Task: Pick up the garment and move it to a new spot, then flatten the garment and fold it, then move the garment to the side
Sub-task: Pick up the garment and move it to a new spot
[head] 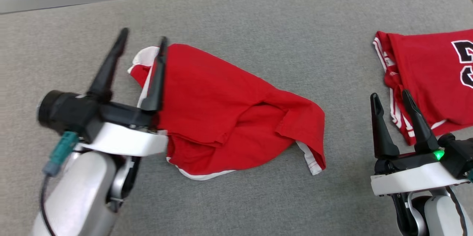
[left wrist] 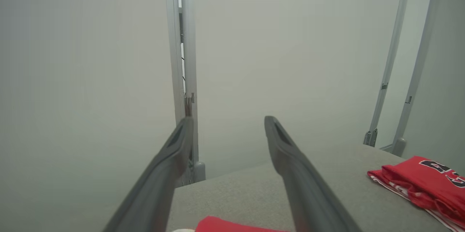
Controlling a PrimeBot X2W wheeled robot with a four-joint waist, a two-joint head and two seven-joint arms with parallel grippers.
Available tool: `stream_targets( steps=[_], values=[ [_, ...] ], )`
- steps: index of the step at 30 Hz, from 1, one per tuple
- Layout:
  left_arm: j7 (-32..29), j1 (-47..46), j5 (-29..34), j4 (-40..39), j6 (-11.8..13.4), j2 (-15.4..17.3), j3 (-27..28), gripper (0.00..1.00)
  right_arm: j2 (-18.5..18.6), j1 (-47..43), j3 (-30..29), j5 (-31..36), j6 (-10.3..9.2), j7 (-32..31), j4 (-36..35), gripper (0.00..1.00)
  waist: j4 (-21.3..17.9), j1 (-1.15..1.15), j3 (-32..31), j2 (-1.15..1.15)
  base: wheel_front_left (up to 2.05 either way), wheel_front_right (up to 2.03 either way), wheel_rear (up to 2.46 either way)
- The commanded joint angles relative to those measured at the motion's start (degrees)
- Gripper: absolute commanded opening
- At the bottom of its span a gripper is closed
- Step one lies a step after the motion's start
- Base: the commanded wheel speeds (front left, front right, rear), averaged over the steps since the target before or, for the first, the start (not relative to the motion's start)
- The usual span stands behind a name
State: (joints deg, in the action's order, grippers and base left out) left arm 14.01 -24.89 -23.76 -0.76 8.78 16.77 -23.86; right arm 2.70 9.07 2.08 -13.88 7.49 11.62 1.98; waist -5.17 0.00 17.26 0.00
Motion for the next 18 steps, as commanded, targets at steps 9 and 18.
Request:
stream_targets(
  steps=[9,18],
  values=[
    [1.0,7.5,-1.4,0.1,1.8,4.3,9.6,1.00,0.4,-1.6,0.3,2.5,0.01,-2.0,-0.7,1.00,2.6,0.00,-3.9,0.00,0.00,0.00,0.00],
    [1.0,15.4,-0.1,-0.3,-0.1,6.7,13.6,1.00,0.4,-4.3,0.2,4.3,0.01,-3.9,-0.9,1.00,3.0,0.00,-7.6,0.00,0.00,0.00,0.00]
  ],
)
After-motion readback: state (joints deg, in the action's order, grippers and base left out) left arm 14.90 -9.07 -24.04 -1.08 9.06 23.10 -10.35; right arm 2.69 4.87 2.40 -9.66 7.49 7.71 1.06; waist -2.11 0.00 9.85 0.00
